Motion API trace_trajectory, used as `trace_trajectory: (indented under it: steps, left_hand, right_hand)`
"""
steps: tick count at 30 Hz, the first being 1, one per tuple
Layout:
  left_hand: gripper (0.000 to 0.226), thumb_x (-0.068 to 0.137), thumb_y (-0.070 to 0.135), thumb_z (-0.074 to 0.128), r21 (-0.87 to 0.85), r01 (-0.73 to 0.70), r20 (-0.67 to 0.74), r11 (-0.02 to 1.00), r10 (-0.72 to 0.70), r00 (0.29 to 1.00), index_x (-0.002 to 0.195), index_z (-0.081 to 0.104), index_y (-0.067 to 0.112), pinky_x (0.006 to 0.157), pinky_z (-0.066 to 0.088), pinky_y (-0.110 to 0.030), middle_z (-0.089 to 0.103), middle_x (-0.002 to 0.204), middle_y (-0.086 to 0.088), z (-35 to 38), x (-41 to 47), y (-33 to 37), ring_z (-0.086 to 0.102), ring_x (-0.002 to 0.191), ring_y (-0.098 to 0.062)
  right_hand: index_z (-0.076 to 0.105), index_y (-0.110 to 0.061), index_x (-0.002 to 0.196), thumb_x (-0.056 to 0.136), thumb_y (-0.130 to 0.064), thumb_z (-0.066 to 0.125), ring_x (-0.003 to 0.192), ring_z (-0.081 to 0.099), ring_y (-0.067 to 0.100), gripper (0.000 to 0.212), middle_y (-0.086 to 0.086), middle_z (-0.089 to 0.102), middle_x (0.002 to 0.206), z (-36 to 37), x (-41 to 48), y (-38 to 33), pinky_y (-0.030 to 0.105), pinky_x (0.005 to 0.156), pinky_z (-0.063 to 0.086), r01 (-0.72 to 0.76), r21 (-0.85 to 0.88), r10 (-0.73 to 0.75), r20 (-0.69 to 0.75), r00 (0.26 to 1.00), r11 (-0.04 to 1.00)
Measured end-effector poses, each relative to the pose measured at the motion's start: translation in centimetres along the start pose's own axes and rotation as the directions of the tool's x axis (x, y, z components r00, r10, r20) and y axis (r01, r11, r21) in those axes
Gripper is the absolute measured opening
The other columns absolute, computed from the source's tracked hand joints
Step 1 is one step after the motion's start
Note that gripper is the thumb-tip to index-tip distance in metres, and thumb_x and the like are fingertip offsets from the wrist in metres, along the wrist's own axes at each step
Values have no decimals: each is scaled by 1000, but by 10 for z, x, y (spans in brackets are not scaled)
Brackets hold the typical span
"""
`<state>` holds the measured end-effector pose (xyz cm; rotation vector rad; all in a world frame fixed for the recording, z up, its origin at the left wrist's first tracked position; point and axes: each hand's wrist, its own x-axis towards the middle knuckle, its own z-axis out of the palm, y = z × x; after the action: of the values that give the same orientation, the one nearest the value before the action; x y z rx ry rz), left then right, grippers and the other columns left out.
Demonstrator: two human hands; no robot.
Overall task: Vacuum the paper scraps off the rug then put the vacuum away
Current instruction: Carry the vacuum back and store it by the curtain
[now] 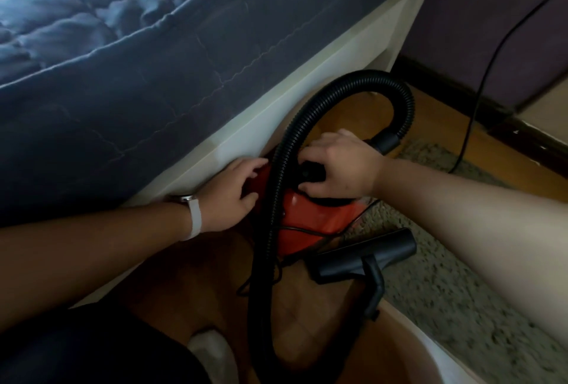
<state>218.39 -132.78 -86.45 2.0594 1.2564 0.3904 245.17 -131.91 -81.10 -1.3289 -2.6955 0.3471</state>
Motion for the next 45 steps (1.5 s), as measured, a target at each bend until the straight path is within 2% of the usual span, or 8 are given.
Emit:
trace_trajectory:
  steps: [5,11,16,22,25,31,38,45]
  left_hand:
    - [63,86,39,64,56,-34,-34,998,36,999,144,43,27,110,42,-38,45,140,9,-11,-5,34,46,130,-7]
    - [71,88,38,72,244,-77,-6,967,81,997,149,38,31,110,31,-27,34,153,13,-14,7,67,32,132,1]
    - [76,87,52,67,337,-56,55,940,39,998,152,34,32,112,21,-28,25,160,12,-25,18,107,24,142,-8]
    - [75,84,59,60,353,-44,143,935,-8,990,150,37,31,114,35,-42,28,158,9,-73,4,185,31,142,-18]
    - [80,79,70,44,406,-38,165,913,-33,986,150,36,33,113,35,-43,31,157,8,-113,2,231,31,142,-21]
    - [72,85,61,47,393,-90,188,915,16,982,148,41,27,114,33,-46,37,156,1,-200,12,305,31,144,-23]
    - [60,94,52,51,373,-211,215,903,137,967,149,41,29,116,27,-40,34,158,3,-292,32,361,25,146,-21]
    - [58,97,55,45,378,-258,243,889,173,954,149,40,31,116,25,-42,32,158,3,-306,67,393,23,147,-20]
  right_hand:
    - [63,-25,125,85,-50,64,116,52,22,47,-4,61,116,-7,-21,-5,32,97,31,-52,26,53,-40,998,998]
    - [54,-24,138,88,-55,57,131,44,24,58,-1,53,138,-26,-61,4,40,109,30,-95,-34,93,-53,994,995]
    - [48,-26,144,90,-58,52,138,37,23,63,-1,46,148,-55,-93,6,41,112,29,-176,4,176,7,984,984]
    - [51,-23,141,88,-56,55,135,39,24,63,2,49,145,-140,-114,-18,42,110,31,-315,93,305,107,946,945]
    - [53,-21,139,87,-55,55,132,43,24,62,0,53,139,-199,-117,-33,42,108,35,-366,100,350,144,926,925]
    - [51,-21,141,89,-55,52,135,40,23,62,-1,51,142,-313,-103,-62,42,109,36,-485,99,463,188,866,869]
    - [43,-23,149,92,-63,39,143,30,20,69,0,40,154,-402,-83,-92,41,113,31,-576,72,557,183,810,814]
    - [40,-27,150,89,-67,27,145,26,20,74,0,36,156,-444,-89,-77,42,115,28,-646,71,637,118,762,760]
